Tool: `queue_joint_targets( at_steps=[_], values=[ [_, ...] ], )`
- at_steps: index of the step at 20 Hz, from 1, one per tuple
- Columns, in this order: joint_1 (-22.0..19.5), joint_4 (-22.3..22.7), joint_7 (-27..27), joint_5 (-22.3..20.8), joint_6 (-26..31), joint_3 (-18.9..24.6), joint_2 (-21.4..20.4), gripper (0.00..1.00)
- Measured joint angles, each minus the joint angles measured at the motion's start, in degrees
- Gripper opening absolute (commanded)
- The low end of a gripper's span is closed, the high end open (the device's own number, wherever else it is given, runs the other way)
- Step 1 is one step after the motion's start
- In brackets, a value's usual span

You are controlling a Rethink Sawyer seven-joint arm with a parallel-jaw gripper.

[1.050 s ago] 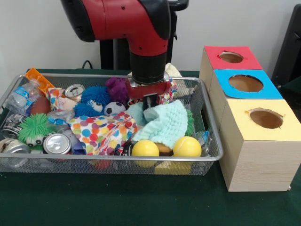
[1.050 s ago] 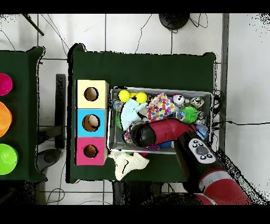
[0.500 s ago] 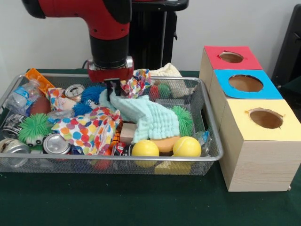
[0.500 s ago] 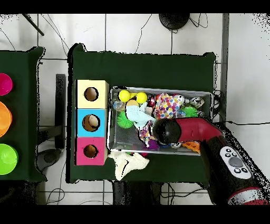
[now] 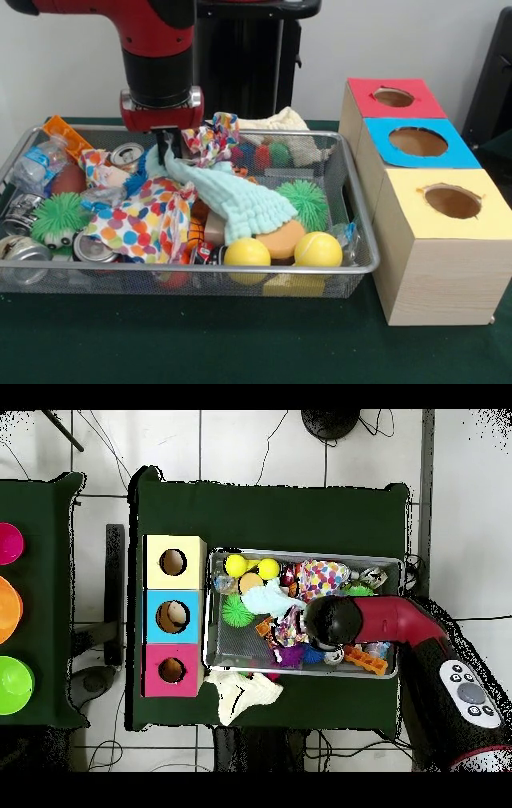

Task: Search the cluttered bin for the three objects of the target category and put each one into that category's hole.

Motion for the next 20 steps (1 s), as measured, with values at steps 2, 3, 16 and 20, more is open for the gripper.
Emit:
queue_joint_targets(
  at_steps=[2,3,16,20],
  values=[
    [-0.4,-0.6,0.0,-0.1,0.0,0.7,0.0,0.00],
    [-0.5,-0.8,-0.1,-0.2,0.0,0.8,0.0,0.00],
    [-6.2,-3.1,-5.6,-2.4,0.0,5.2,0.7,0.00],
    [-9.6,-3.0,-8.2,-3.9,0.0,5.9,0.7,0.00]
  ],
)
